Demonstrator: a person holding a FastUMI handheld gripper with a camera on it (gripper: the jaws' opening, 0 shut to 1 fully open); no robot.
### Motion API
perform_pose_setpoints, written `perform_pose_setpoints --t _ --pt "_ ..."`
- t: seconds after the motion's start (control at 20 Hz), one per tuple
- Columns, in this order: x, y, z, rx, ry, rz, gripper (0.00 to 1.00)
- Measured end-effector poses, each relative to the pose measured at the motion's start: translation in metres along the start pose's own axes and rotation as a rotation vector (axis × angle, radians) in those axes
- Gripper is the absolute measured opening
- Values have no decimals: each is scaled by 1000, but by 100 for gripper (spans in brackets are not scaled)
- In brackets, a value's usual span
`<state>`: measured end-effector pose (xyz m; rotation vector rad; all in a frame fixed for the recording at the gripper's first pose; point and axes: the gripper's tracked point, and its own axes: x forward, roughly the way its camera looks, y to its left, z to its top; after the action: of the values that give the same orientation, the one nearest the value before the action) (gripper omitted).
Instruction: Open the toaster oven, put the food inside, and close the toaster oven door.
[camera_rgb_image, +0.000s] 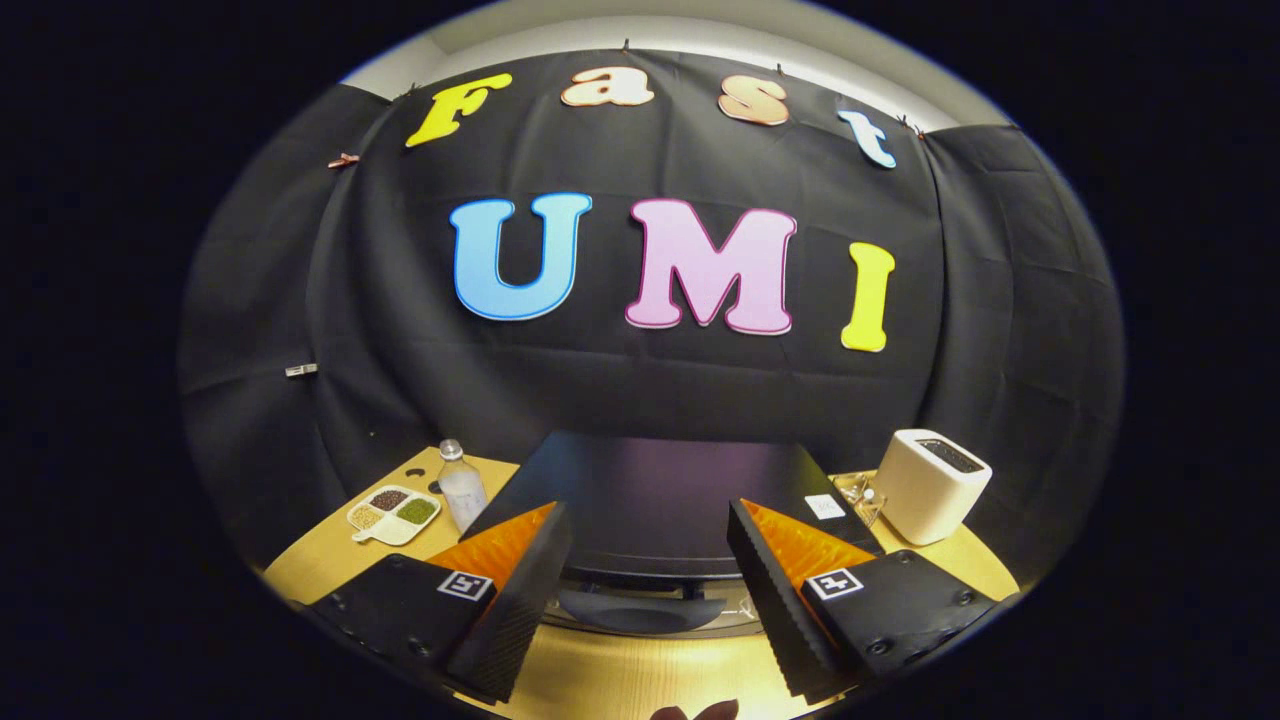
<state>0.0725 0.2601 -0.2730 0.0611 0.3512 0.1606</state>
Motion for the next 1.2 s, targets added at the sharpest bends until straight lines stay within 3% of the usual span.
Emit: perform_pose_setpoints --t 0.35,0.45,1.2 --pt "19 1 -63 38 161 -17 98" --pt "27 -1 -64 46 148 -35 98" --pt "-31 6 -91 86 204 -41 98"
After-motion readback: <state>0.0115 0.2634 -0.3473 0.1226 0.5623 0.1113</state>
